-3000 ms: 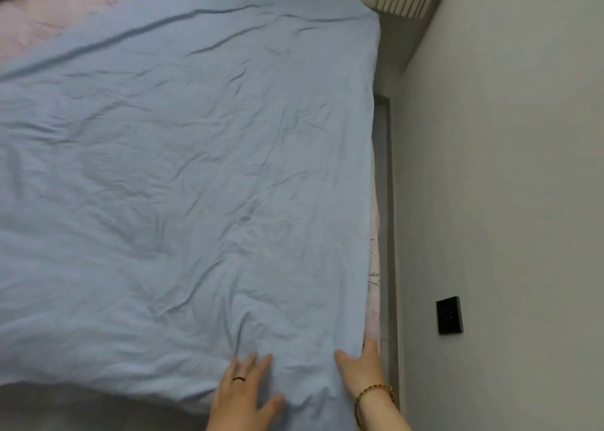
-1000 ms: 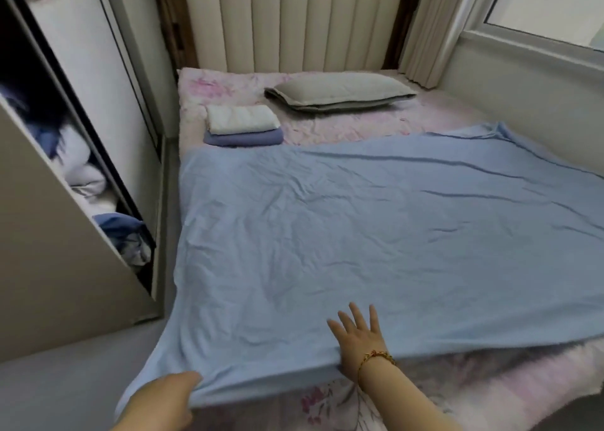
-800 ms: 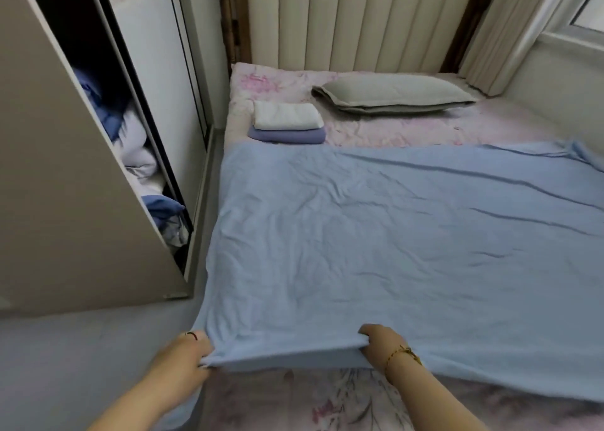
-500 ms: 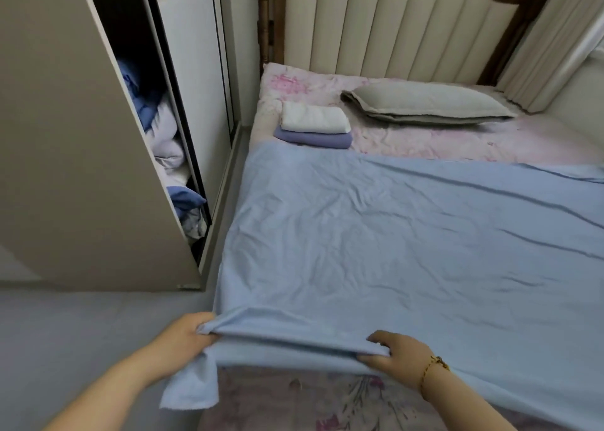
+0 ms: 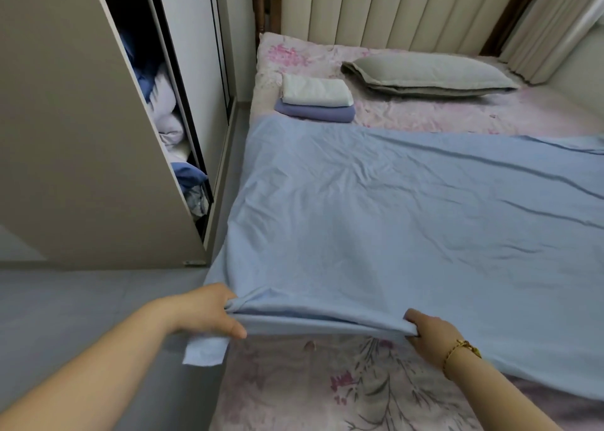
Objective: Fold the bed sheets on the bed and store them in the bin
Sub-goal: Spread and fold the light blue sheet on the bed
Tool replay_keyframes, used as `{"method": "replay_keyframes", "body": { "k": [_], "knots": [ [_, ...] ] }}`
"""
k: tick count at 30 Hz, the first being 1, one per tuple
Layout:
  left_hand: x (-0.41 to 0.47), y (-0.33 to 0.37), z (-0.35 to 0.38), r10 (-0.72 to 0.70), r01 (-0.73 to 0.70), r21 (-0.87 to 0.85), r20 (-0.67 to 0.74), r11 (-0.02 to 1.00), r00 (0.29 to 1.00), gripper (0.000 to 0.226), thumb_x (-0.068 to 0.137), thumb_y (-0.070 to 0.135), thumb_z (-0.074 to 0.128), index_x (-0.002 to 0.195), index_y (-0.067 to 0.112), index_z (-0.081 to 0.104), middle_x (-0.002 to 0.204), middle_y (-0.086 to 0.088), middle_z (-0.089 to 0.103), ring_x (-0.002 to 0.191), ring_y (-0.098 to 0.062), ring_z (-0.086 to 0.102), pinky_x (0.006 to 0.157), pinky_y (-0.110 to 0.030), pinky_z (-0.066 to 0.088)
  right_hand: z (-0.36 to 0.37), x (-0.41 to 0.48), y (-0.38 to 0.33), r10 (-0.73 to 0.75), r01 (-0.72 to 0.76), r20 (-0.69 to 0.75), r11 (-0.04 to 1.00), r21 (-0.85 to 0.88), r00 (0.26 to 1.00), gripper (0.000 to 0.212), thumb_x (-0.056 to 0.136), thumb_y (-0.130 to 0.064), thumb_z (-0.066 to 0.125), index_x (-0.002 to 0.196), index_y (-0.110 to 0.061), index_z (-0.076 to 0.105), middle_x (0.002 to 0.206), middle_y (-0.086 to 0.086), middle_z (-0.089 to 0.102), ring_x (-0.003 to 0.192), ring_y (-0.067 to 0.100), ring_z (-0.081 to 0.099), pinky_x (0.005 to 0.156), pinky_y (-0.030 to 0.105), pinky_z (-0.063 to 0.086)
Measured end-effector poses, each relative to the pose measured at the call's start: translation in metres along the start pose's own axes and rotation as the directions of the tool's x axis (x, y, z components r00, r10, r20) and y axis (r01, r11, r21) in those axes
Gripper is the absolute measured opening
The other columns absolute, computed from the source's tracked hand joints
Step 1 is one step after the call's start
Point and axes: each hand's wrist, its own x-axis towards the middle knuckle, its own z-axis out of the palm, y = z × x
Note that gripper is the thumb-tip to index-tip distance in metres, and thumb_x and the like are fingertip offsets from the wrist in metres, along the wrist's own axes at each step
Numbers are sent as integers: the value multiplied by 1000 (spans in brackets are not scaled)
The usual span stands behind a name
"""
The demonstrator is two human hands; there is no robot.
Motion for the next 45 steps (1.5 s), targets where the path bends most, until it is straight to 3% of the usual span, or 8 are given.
{"method": "replay_keyframes", "body": {
  "k": [10, 16, 18, 21, 31, 37, 41, 45],
  "knots": [
    [-56, -29, 9, 55, -35, -233, 80, 972, 995, 40, 77, 21, 71, 56, 20, 37, 45, 15, 38, 43, 0, 35, 47, -12, 26, -24, -66, -31, 4, 9, 190, 998, -70, 982, 33, 95, -28, 40, 64, -33, 30, 69, -17, 36, 83, 16, 44, 53, 11, 28],
    [-103, -60, 13, 55, -2, -323, 156, 946, 986, 38, 73, 18, 73, 40, 20, 54, 41, 12, 47, 39, 3, 41, 47, -11, 31, -19, -118, -60, -111, 64, 296, 984, 165, 949, 33, 93, -32, 48, 63, -22, 41, 64, -8, 44, 57, 4, 38, 55, 16, 32],
    [-121, -81, 7, 14, 33, -372, 123, 927, 992, 30, 54, 32, 85, 38, 18, 63, 41, 8, 53, 40, 2, 47, 47, -13, 35, -18, -131, -81, -195, 111, 344, 962, 251, 919, 29, 91, -32, 51, 66, -18, 49, 61, -7, 45, 55, 5, 39, 55, 16, 32],
    [-143, -119, 2, -19, 18, -374, 0, 927, 1000, 73, 6, 72, 78, 42, 10, 67, 42, 2, 55, 44, 1, 51, 49, -15, 40, -12, -147, -106, -263, 131, 392, 934, 332, 882, 26, 87, -36, 55, 66, -22, 54, 55, -11, 50, 56, 2, 44, 58, 16, 35],
    [-154, -93, 25, 60, -45, -712, -4, 700, 998, 81, 3, 54, 88, 68, 8, 77, 75, -15, 72, 61, -16, 68, 50, -18, 49, -19, -134, -90, -150, 34, 245, 906, 422, 958, 29, 86, -25, 60, 61, -24, 46, 59, -8, 45, 55, 3, 43, 54, 14, 33],
    [-150, -91, 21, 94, -41, -561, 65, 827, 993, 84, 23, 72, 80, 88, 20, 77, 92, 3, 74, 83, -6, 68, 72, -15, 49, -19, -127, -87, -135, 30, 311, 947, 321, 941, 25, 86, -34, 57, 65, -29, 46, 66, -13, 46, 67, 2, 47, 57, 11, 33],
    [-158, -98, 28, 31, 21, -216, 234, 976, 972, 74, 40, 85, 60, 77, 20, 60, 62, 22, 53, 63, 1, 46, 63, -16, 34, -29, -147, -92, -135, 57, 509, 985, 166, 850, 18, 85, -52, 53, 94, -36, 50, 93, -20, 47, 102, 7, 47, 79, 12, 35],
    [-164, -115, 34, -36, 66, -181, 161, 981, 986, 50, 50, 63, 60, 70, 18, 53, 53, 17, 45, 58, -3, 40, 59, -19, 30, -53, -149, -94, -280, 67, 546, 924, 377, 790, 20, 73, -48, 67, 76, -32, 57, 76, -21, 57, 75, -6, 54, 67, 4, 41]
  ]
}}
